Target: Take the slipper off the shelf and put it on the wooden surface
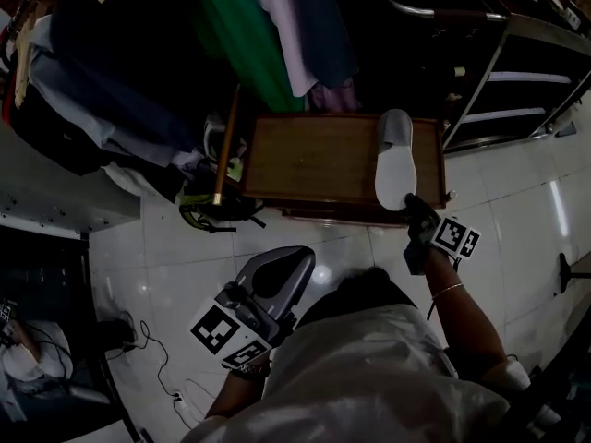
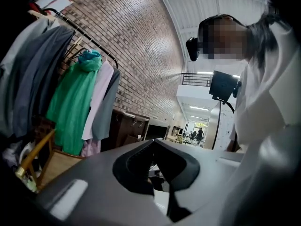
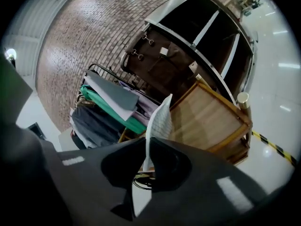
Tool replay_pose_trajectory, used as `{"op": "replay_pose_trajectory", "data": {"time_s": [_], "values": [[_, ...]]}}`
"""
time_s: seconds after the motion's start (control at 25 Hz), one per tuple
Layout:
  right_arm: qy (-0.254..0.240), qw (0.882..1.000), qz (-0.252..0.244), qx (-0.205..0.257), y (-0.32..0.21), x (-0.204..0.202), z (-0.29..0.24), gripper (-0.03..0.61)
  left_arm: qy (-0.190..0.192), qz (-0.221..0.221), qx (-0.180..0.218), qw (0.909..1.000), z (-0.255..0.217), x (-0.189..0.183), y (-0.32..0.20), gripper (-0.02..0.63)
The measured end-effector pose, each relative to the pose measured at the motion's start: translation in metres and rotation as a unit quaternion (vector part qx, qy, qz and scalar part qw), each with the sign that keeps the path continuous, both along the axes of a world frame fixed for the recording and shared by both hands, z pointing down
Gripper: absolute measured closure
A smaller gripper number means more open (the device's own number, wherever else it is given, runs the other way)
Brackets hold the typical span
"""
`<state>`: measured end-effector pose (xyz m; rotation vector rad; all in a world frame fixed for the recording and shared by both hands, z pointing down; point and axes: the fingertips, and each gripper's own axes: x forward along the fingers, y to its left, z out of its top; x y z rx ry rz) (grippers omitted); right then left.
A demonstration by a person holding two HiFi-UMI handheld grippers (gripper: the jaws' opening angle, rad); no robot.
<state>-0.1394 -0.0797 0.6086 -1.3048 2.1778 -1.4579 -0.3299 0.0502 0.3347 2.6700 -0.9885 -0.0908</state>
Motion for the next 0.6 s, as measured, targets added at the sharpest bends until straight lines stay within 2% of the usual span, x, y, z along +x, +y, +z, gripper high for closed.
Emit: {"op": "replay_pose_trajectory", "data": {"time_s": [0.16, 0.28, 0.4, 0.44, 0.48, 0.52, 0.6], "values": [[0.021, 0.999, 0.003, -0.038, -0.011, 0.001, 0.030, 0.545, 0.007, 0.003, -0.008, 0.9999, 0.005, 0.005, -0.003, 0.614], [0.029, 0.993, 0.029, -0.107, -0.003, 0.009, 0.064, 0.546, -0.004, 0.012, -0.006, 0.9999, 0.007, 0.001, -0.006, 0.614], [-0.009, 0.985, 0.079, -0.153, 0.000, 0.021, 0.091, 0.533, 0.003, -0.003, -0.017, 0.9998, 0.012, -0.011, -0.013, 0.614], [-0.021, 0.983, 0.090, -0.159, 0.000, 0.024, 0.097, 0.516, 0.002, -0.005, -0.018, 0.9998, 0.014, -0.013, -0.013, 0.614], [-0.025, 0.982, 0.096, -0.161, -0.001, 0.027, 0.100, 0.465, -0.001, -0.003, -0.015, 0.9999, 0.014, -0.013, -0.012, 0.614], [-0.021, 0.982, 0.098, -0.160, -0.002, 0.030, 0.103, 0.432, -0.005, 0.002, -0.010, 0.9999, 0.015, -0.013, -0.011, 0.614], [0.001, 0.983, 0.098, -0.157, 0.000, 0.034, 0.104, 0.408, -0.010, 0.010, -0.004, 0.9999, 0.016, -0.012, -0.007, 0.614]]}}
